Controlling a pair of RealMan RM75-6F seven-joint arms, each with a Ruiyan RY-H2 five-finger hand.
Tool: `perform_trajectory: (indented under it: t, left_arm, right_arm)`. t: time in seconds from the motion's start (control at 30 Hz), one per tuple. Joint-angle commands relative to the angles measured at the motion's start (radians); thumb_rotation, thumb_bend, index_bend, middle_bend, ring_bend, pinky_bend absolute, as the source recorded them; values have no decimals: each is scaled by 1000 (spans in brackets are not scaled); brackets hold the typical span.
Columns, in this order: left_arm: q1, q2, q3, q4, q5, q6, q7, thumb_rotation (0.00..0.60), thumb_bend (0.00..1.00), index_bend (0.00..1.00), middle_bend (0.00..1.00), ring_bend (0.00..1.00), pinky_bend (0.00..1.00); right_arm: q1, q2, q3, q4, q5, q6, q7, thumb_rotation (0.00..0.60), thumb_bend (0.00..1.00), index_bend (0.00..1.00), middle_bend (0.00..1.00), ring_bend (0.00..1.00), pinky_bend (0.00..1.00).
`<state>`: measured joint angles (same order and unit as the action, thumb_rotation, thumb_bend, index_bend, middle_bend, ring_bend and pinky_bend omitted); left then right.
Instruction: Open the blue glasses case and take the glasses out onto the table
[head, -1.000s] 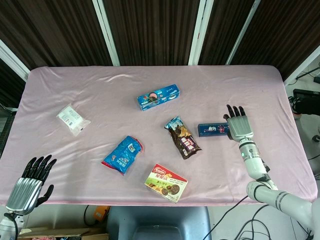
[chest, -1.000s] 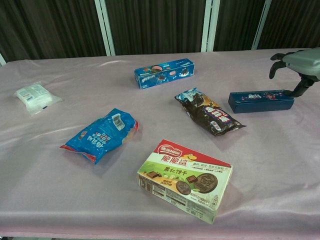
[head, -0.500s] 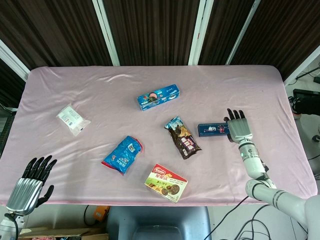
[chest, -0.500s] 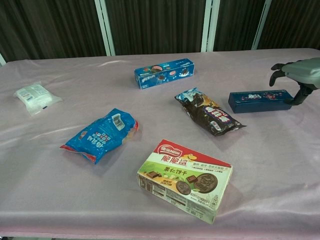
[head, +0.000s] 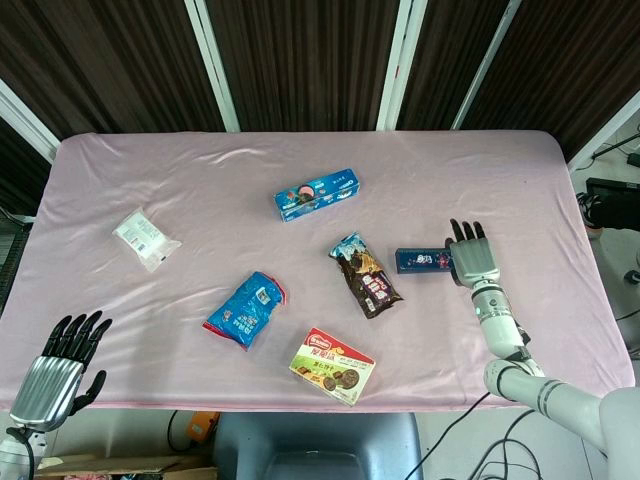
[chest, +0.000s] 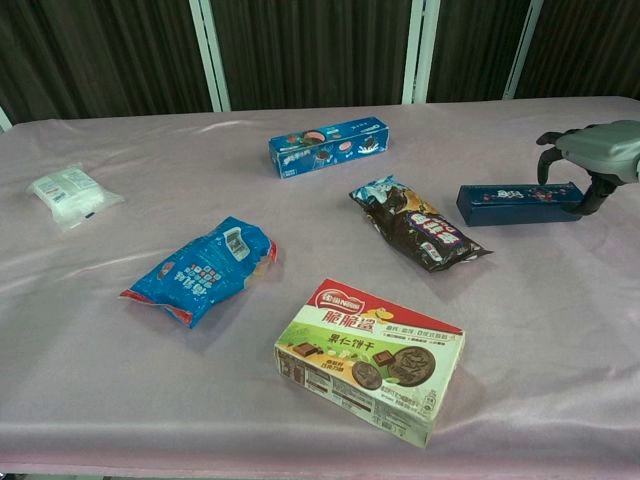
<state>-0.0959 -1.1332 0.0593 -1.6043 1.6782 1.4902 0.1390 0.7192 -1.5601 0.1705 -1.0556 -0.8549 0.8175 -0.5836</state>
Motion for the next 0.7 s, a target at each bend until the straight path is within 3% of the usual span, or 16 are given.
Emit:
perform_trajectory:
  t: [0.03, 0.17, 0.47, 0.7]
  left_arm:
    - [0, 0, 0, 0, 0, 0, -1, 600, 399, 0, 0, 0, 0]
    - [0, 2, 0, 0, 2, 2, -4, 600, 399, 0, 0, 0, 0]
    - [-1, 2, 0, 0, 1, -2, -2, 600, 399, 0, 0, 0, 0]
    - [-1, 0, 0, 0, -3, -4, 3, 600, 400, 0, 0, 0, 0]
  right_arm:
    - [2, 0, 0, -2, 4, 1, -3, 600, 503, 467, 0, 0, 0]
    - [4, 2, 0, -6, 13, 1, -7, 600, 520, 486, 0, 0, 0]
    - [12, 12, 0, -11, 48, -8, -27, 600, 668, 525, 0, 0, 0]
    - [21, 22, 7, -15, 67, 3, -42, 600, 689, 536, 0, 0, 0]
